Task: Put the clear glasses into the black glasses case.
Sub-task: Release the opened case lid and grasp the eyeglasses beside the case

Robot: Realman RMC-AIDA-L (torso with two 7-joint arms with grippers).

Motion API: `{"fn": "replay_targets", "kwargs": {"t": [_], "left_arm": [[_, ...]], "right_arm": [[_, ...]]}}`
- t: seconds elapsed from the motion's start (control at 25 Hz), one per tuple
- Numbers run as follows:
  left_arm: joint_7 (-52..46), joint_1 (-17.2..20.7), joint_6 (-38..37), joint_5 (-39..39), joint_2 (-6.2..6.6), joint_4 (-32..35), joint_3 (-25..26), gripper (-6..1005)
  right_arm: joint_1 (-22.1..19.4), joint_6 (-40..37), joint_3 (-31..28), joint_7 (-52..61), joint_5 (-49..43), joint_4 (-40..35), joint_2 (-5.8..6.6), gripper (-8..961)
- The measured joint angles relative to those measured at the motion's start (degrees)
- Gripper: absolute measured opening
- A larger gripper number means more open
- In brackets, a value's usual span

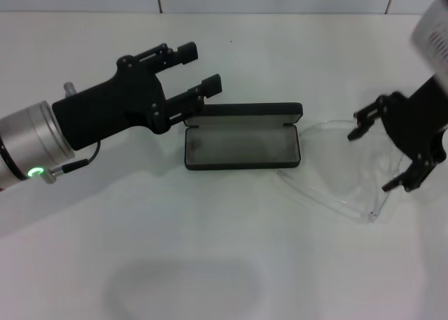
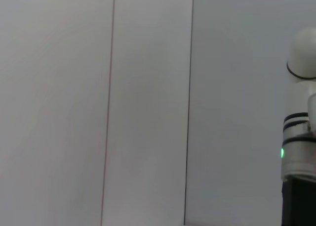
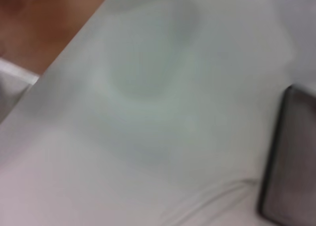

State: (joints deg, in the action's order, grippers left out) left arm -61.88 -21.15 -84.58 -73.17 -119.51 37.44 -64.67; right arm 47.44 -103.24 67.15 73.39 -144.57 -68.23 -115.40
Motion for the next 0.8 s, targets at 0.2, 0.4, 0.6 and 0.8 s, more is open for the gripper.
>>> {"fn": "replay_targets", "kwargs": {"t": [0.2, 0.4, 0.6, 0.8], "left_arm": [[1.8, -0.6, 0.3, 0.2, 0.04, -3.0, 0.3, 653], [2.3, -0.6, 0.3, 0.2, 0.12, -3.6, 0.9, 653], [2.4, -0.6, 0.5, 0.0, 0.33, -3.7, 0.9, 653], [2.5, -0.7, 1.4, 0.0, 0.46, -3.8, 1.0, 654]], "right_arm": [[0.5, 3.4, 9.4, 2.9, -2.8, 1.6, -0.17, 884], [0.6, 5.1, 12.2, 3.8, -3.5, 1.8, -0.17, 884], [0.8, 6.3, 12.0, 4.1, -5.1, 1.7, 0.05, 884], [0.6, 6.5, 11.9, 4.1, -5.8, 1.0, 0.08, 884]]}}
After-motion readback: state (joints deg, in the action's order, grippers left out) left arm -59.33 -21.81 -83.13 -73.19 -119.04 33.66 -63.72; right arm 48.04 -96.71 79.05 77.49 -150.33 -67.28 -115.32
